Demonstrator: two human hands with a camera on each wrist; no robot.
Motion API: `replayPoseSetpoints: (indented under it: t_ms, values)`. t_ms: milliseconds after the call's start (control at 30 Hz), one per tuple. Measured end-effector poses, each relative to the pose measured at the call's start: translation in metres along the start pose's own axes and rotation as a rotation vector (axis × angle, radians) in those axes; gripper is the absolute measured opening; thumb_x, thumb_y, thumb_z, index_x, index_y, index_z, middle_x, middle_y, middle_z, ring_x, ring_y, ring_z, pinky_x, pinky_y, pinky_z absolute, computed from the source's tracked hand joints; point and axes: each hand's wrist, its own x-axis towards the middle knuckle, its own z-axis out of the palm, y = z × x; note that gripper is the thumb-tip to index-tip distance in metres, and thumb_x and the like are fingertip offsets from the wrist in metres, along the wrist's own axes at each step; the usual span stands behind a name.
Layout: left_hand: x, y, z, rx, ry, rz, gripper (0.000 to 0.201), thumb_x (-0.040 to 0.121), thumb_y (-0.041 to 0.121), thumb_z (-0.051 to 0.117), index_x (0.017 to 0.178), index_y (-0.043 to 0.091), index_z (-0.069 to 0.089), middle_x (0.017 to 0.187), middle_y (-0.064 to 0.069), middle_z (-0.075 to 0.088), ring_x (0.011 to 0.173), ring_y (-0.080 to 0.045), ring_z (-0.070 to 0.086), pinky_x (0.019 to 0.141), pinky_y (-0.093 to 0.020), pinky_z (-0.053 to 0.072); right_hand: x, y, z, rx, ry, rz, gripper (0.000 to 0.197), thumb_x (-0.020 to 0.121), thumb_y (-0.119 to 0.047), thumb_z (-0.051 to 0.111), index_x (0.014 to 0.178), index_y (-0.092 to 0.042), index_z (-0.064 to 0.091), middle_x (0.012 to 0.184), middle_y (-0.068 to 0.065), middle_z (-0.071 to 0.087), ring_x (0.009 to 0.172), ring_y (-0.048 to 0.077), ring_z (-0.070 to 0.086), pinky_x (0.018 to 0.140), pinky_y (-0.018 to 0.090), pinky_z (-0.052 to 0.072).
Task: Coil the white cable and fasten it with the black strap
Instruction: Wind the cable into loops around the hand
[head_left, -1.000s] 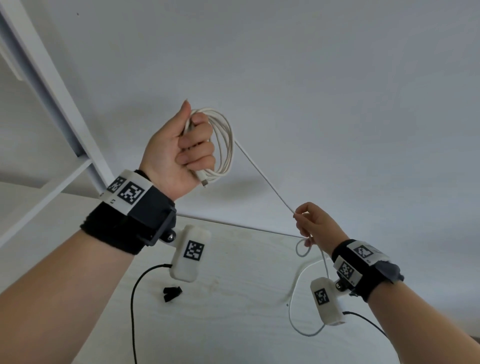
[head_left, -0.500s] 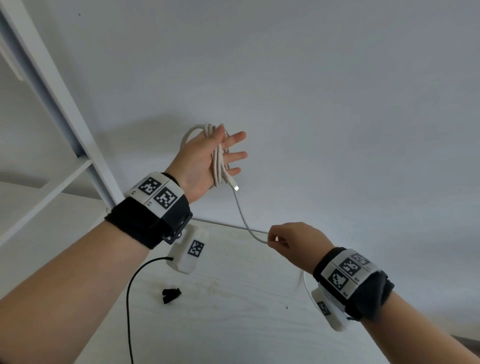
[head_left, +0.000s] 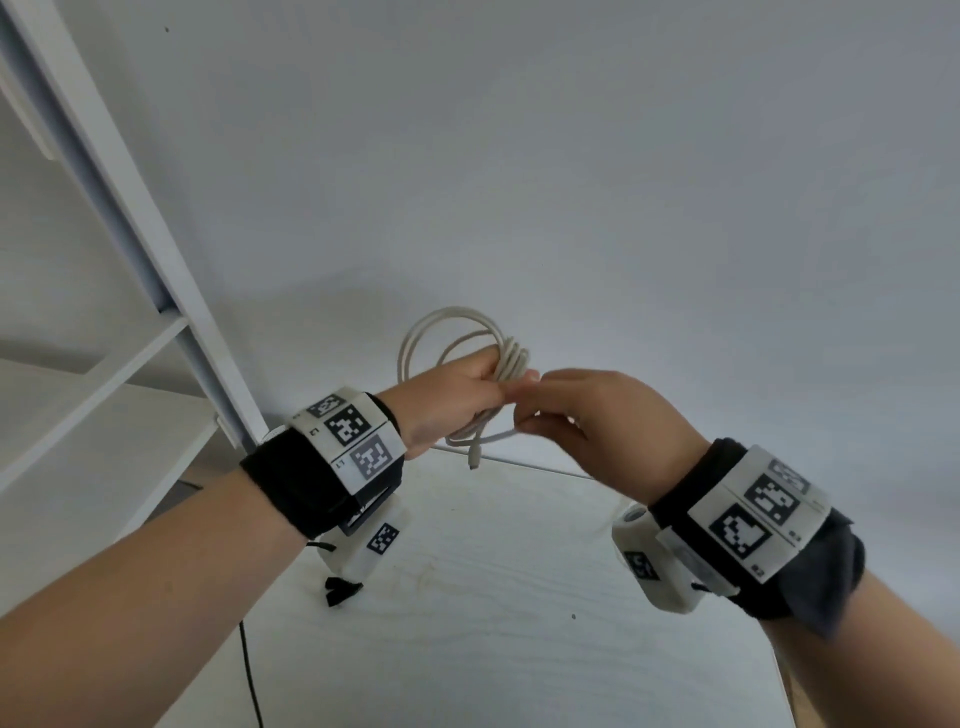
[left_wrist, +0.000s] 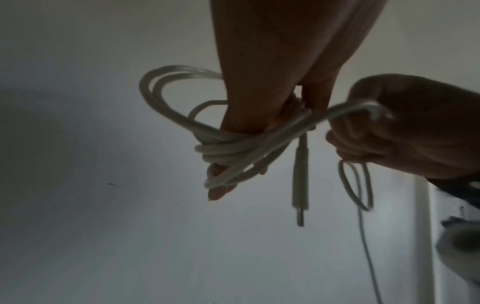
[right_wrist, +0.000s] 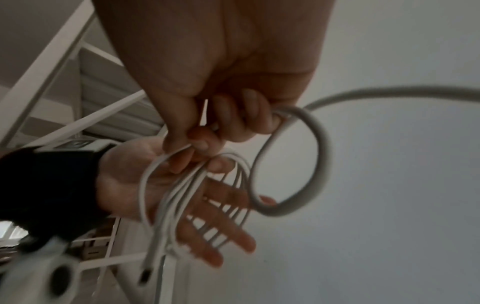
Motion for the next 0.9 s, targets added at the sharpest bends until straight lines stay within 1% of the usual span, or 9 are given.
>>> replayPoseSetpoints:
  t_ms: [167, 233, 300, 433, 533, 600, 667, 733, 900]
  values:
    - [-0.007, -0.003, -0.001, -0.146, -0.013, -0.041, 0.014, 0.095, 0.018, 0.049, 0.105, 0.026, 0.057, 0.094, 0.005, 0.062, 0.086, -0.005, 0.060, 0.077, -0.022, 0.045, 0.009, 0.002, -0.004, 0.021, 0.044, -0.014, 0.024, 0.085, -0.035, 0.048, 0.092, -0.023, 0.067, 0.076, -0.011, 0.057, 0.068, 0.012, 0.052, 0.062, 0.034, 0.048]
    - [-0.009, -0.005, -0.003, -0.179, -0.042, -0.063, 0.014, 0.093, 0.025, 0.052, 0.105, 0.030, 0.055, 0.107, 0.006, 0.064, 0.101, -0.008, 0.061, 0.084, -0.029, 0.049, 0.011, 0.002, -0.005, 0.026, 0.074, -0.011, 0.026, 0.087, -0.038, 0.046, 0.090, -0.022, 0.066, 0.077, -0.007, 0.060, 0.068, 0.014, 0.054, 0.061, 0.034, 0.048]
    - [-0.012, -0.009, -0.004, -0.187, -0.094, -0.089, 0.035, 0.084, 0.037, 0.055, 0.118, 0.030, 0.054, 0.122, 0.002, 0.063, 0.113, -0.022, 0.059, 0.097, -0.044, 0.045, 0.012, 0.005, -0.007, 0.004, 0.120, 0.000, 0.026, 0.089, -0.038, 0.047, 0.085, -0.018, 0.063, 0.077, -0.004, 0.060, 0.065, 0.017, 0.054, 0.059, 0.037, 0.048]
    - [-0.020, -0.015, -0.001, -0.304, -0.213, -0.087, 0.043, 0.093, 0.036, 0.046, 0.133, 0.024, 0.044, 0.124, -0.002, 0.065, 0.080, -0.037, 0.070, 0.089, -0.050, 0.047, 0.013, 0.010, -0.012, -0.005, 0.158, 0.038, 0.018, 0.089, -0.030, 0.054, 0.081, -0.016, 0.062, 0.075, -0.006, 0.057, 0.062, 0.014, 0.052, 0.059, 0.038, 0.049]
    - [-0.025, -0.014, 0.002, -0.333, -0.251, -0.060, 0.030, 0.093, 0.040, 0.041, 0.103, 0.014, 0.050, 0.117, -0.008, 0.069, 0.044, -0.022, 0.062, 0.063, -0.037, 0.053, 0.016, 0.010, -0.014, 0.001, 0.175, 0.045, 0.018, 0.087, -0.030, 0.056, 0.079, -0.015, 0.062, 0.073, -0.006, 0.056, 0.063, 0.016, 0.053, 0.060, 0.039, 0.050]
    - [-0.026, -0.014, 0.004, -0.325, -0.242, -0.032, 0.030, 0.097, 0.040, 0.035, 0.087, 0.013, 0.044, 0.105, -0.014, 0.072, 0.032, -0.015, 0.048, 0.046, -0.026, 0.047, 0.017, 0.012, -0.015, 0.012, 0.187, 0.045, 0.019, 0.086, -0.031, 0.058, 0.078, -0.015, 0.062, 0.072, -0.006, 0.056, 0.062, 0.015, 0.052, 0.060, 0.040, 0.050]
    - [-0.027, -0.016, 0.005, -0.327, -0.227, -0.010, 0.032, 0.096, 0.041, 0.034, 0.085, 0.012, 0.043, 0.078, -0.011, 0.072, 0.027, -0.011, 0.035, 0.040, -0.023, 0.040, 0.018, 0.014, -0.016, 0.025, 0.193, 0.043, 0.021, 0.084, -0.035, 0.060, 0.077, -0.015, 0.062, 0.069, -0.010, 0.052, 0.061, 0.009, 0.049, 0.059, 0.038, 0.048]
    - [-0.026, -0.016, 0.005, -0.359, -0.229, -0.009, 0.034, 0.096, 0.041, 0.033, 0.083, 0.012, 0.044, 0.050, 0.000, 0.052, 0.026, -0.009, 0.026, 0.037, -0.019, 0.036, 0.017, 0.017, -0.016, 0.035, 0.203, 0.038, 0.026, 0.082, -0.042, 0.059, 0.076, -0.017, 0.060, 0.066, -0.015, 0.047, 0.060, 0.004, 0.046, 0.058, 0.035, 0.046]
    - [-0.030, -0.010, 0.001, -0.447, -0.287, -0.012, 0.036, 0.090, 0.046, 0.035, 0.074, 0.016, 0.045, 0.040, 0.008, 0.027, 0.025, -0.004, 0.018, 0.033, -0.010, 0.027, 0.015, 0.025, -0.012, 0.056, 0.244, -0.022, 0.038, 0.077, -0.052, 0.053, 0.073, -0.015, 0.059, 0.064, -0.004, 0.051, 0.056, 0.013, 0.046, 0.054, 0.031, 0.044]
